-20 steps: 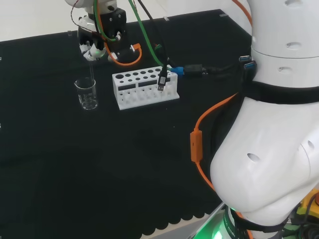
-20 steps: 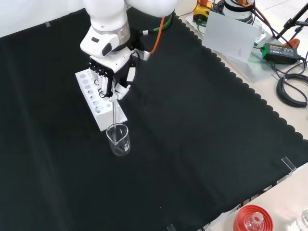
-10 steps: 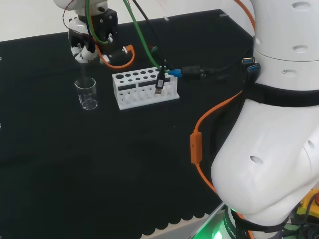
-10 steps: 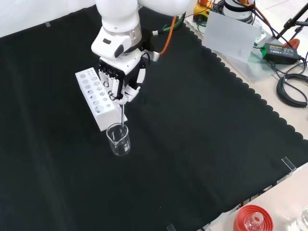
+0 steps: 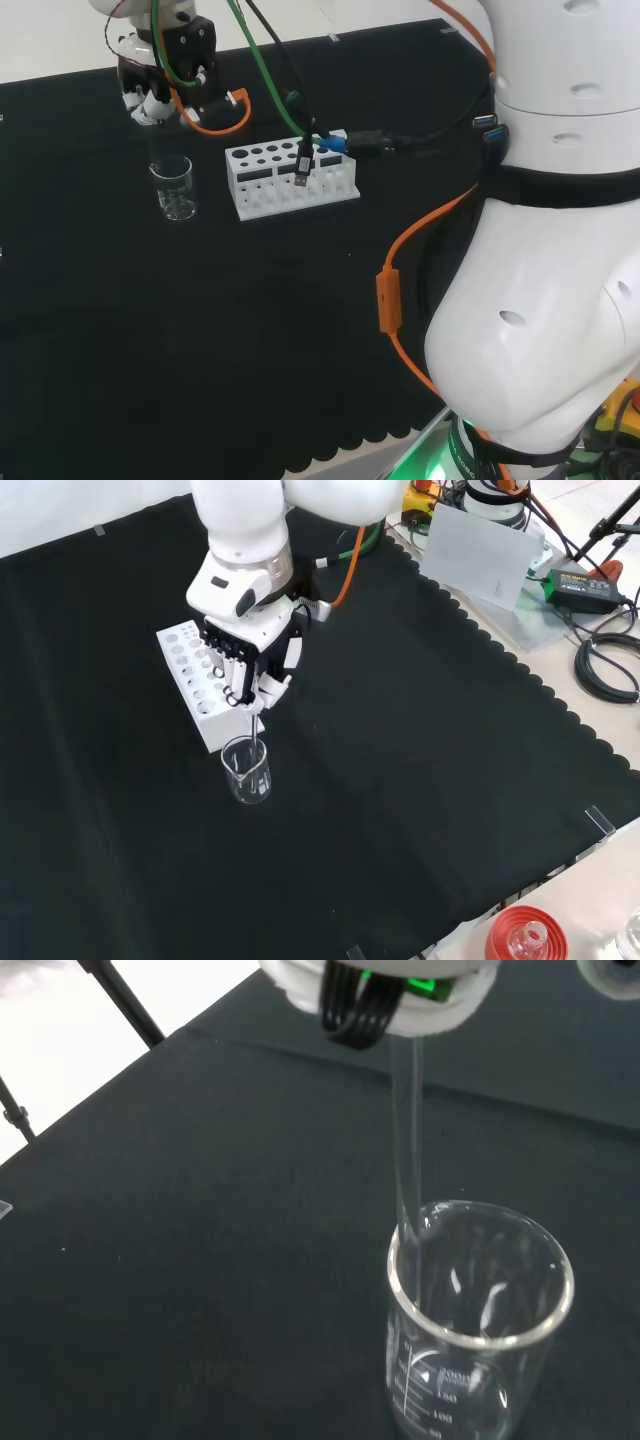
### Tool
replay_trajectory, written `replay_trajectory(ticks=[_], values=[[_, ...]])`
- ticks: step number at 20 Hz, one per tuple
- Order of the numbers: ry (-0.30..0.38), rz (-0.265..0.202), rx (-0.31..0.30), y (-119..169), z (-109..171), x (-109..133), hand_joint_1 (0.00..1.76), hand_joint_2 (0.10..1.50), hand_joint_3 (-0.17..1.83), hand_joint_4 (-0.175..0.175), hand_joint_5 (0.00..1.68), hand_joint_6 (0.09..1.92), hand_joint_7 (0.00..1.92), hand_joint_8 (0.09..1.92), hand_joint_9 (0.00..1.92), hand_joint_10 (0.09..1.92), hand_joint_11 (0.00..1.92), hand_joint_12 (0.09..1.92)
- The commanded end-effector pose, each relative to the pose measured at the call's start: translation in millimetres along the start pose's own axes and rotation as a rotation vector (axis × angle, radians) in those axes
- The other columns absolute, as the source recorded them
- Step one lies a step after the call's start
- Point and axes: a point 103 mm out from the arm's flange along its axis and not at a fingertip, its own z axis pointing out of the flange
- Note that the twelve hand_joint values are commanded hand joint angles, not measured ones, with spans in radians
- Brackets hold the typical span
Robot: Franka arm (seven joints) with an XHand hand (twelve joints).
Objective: Stir in the beaker to the left of the white test tube rack with the glass rod.
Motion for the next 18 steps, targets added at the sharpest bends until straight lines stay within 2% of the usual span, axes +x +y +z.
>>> replay_trajectory(ticks=[1,10,14,18], values=[[0.006,-0.012,0.001,14,4,-9,1.31,0.77,0.51,-0.175,1.06,0.75,1.32,0.77,1.86,0.14,1.63,0.55],[-0.003,0.028,-0.007,8,-2,-49,1.31,0.77,0.52,-0.175,1.06,0.75,1.32,0.77,1.86,0.14,1.63,0.55],[-0.009,0.044,-0.008,0,-2,-58,1.31,0.77,0.52,-0.175,1.06,0.75,1.32,0.77,1.86,0.14,1.63,0.55],[-0.010,0.045,0.007,-8,-1,-57,1.31,0.77,0.52,-0.175,1.06,0.75,1.32,0.77,1.86,0.14,1.63,0.55]])
